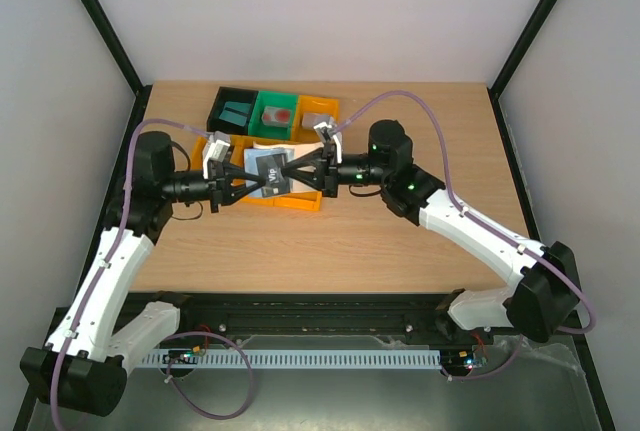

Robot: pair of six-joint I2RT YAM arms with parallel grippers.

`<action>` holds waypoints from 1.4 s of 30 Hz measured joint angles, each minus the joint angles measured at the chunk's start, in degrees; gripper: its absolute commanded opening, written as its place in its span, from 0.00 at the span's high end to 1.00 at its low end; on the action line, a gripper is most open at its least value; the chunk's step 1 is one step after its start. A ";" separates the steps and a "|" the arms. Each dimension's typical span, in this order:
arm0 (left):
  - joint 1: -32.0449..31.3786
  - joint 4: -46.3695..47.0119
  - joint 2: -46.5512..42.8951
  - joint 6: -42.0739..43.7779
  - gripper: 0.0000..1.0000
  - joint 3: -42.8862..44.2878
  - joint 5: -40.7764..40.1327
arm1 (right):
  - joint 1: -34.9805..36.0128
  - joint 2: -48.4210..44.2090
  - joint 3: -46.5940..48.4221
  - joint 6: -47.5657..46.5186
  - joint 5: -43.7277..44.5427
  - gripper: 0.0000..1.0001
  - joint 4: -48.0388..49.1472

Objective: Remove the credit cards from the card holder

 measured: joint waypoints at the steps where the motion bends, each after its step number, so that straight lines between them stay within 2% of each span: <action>1: 0.00 0.11 0.00 -0.15 0.98 -0.09 0.13 | 0.00 0.00 -0.04 0.20 -0.15 0.92 0.07; 3: 0.00 0.33 0.00 -0.48 0.98 -0.20 0.20 | 0.07 0.00 -0.07 0.28 -0.42 0.89 0.15; 7: 0.02 0.37 -0.04 -0.63 0.98 -0.26 0.17 | 0.92 0.02 0.02 -0.07 0.17 0.89 0.44; 11: 0.02 0.39 -0.09 -0.63 0.98 -0.26 0.17 | 1.49 0.02 0.07 -0.55 1.77 0.98 0.42; 14: 0.07 0.46 -0.15 -0.66 0.98 -0.37 0.11 | 1.62 0.22 0.13 -0.98 2.47 0.98 0.37; 19: 0.11 0.70 -0.17 -1.25 0.87 -1.09 0.11 | 1.70 0.22 0.22 -2.56 3.21 0.98 -1.03; 32: -0.28 5.95 -0.17 -4.96 0.88 -2.67 2.03 | 0.28 -1.62 0.11 -3.15 2.36 0.98 -3.02; 42: -0.42 6.51 -0.17 -5.68 0.84 -2.71 2.49 | -0.72 -2.97 0.11 -3.91 1.62 0.98 -4.24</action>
